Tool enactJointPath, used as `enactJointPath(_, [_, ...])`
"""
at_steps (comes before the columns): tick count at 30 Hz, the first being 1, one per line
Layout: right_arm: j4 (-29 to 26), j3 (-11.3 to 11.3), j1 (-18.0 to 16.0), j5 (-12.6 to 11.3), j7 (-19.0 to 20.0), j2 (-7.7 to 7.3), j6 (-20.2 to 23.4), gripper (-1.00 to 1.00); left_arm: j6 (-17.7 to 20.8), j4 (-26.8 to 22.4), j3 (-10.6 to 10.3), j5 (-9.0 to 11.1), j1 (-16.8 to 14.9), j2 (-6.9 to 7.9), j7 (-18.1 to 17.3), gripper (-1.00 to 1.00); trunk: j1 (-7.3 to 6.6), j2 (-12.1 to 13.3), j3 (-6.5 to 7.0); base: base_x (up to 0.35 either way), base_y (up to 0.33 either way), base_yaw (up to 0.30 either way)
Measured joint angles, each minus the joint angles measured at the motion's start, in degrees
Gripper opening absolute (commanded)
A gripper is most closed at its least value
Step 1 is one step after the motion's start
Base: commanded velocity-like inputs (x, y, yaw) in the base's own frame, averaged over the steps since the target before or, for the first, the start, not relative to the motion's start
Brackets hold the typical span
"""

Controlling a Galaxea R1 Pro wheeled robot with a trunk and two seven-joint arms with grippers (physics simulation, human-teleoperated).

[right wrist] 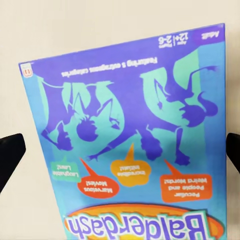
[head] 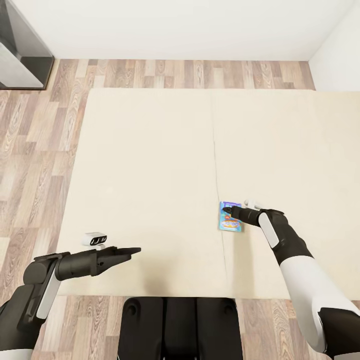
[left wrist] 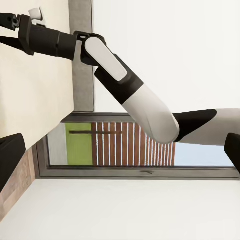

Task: Put all the toys in the child's room - the three board games (two on the bed and one on the table), the two jigsaw puzzles on the table, and the tennis ball on the table - inside the toy box on the table in the child's room.

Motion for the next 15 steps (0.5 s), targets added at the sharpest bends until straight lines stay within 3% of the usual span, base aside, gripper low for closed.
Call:
enactJointPath(9, [-0.1,0.0,0.1,-0.1,0.5,-0.08,0.2,1.00,0.0,0.0,0.0,0.0,0.0,0.00,0.0,1.00,0.00,0.0,0.00,0.000,0.001,0.000])
enactJointPath(15, [-0.5,-0.3,0.2,-0.8,0.7,-0.09,3.3,1.00,0.0,0.0,0.0,0.0,0.0,0.00,0.0,1.00,0.00,0.0,0.00,0.000,0.000,0.000])
